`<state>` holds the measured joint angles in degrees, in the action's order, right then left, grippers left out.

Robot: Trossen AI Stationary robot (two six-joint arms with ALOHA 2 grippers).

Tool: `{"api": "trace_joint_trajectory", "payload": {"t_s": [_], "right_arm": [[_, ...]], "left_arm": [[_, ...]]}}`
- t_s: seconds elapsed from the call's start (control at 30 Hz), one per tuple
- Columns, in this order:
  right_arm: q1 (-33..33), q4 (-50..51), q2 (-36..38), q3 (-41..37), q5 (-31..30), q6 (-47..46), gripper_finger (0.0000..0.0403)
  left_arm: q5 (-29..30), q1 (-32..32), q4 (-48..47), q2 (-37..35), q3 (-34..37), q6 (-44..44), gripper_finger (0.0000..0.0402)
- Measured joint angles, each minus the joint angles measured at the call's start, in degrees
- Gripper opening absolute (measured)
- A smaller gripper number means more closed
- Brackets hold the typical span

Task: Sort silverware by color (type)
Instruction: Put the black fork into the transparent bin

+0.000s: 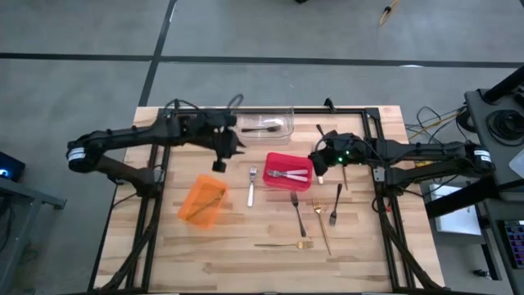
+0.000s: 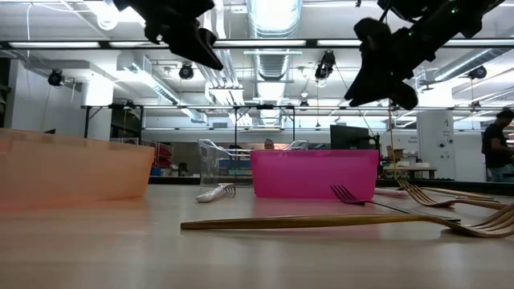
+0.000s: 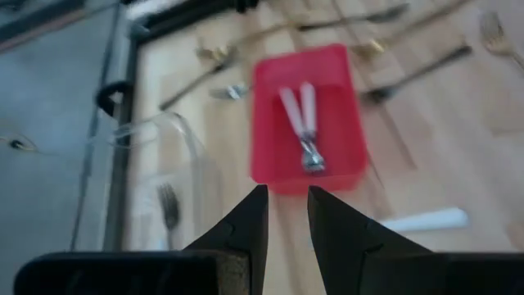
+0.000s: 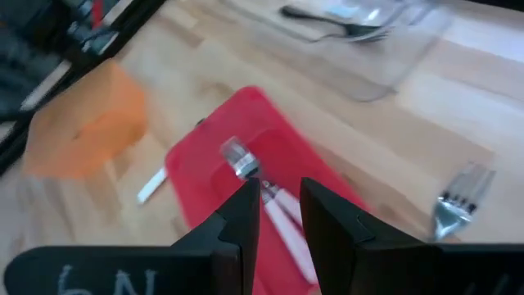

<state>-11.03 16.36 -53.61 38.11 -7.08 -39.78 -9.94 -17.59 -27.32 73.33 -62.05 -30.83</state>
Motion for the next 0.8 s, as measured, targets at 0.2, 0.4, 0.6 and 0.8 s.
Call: {"api": "trace_joint_trajectory", "payload": {"t_s": [0.2, 0.4, 0.6, 0.8], "right_arm": [[-5.47, 0.1, -1.44, 0.0, -0.05, -2.84, 0.0079], [-12.8, 0.69, -4.84, 0.61, -0.05, -2.4, 0.0079], [-18.02, 7.96, -10.26, 5.72, 0.09, -0.23, 0.0079], [-20.49, 20.93, -15.95, 12.7, 1.12, 1.63, 0.0079]], "left_arm": [[-0.94, -4.8, 4.18, 0.57, 1.13, -3.94, 0.0071], [-8.18, -9.25, 5.99, 3.56, 1.13, -9.77, 0.0071], [-10.74, -13.28, 7.04, 5.88, 1.13, -8.58, 0.0071], [-12.16, -14.04, 6.57, 5.85, 1.13, -5.48, 0.0071]]}}
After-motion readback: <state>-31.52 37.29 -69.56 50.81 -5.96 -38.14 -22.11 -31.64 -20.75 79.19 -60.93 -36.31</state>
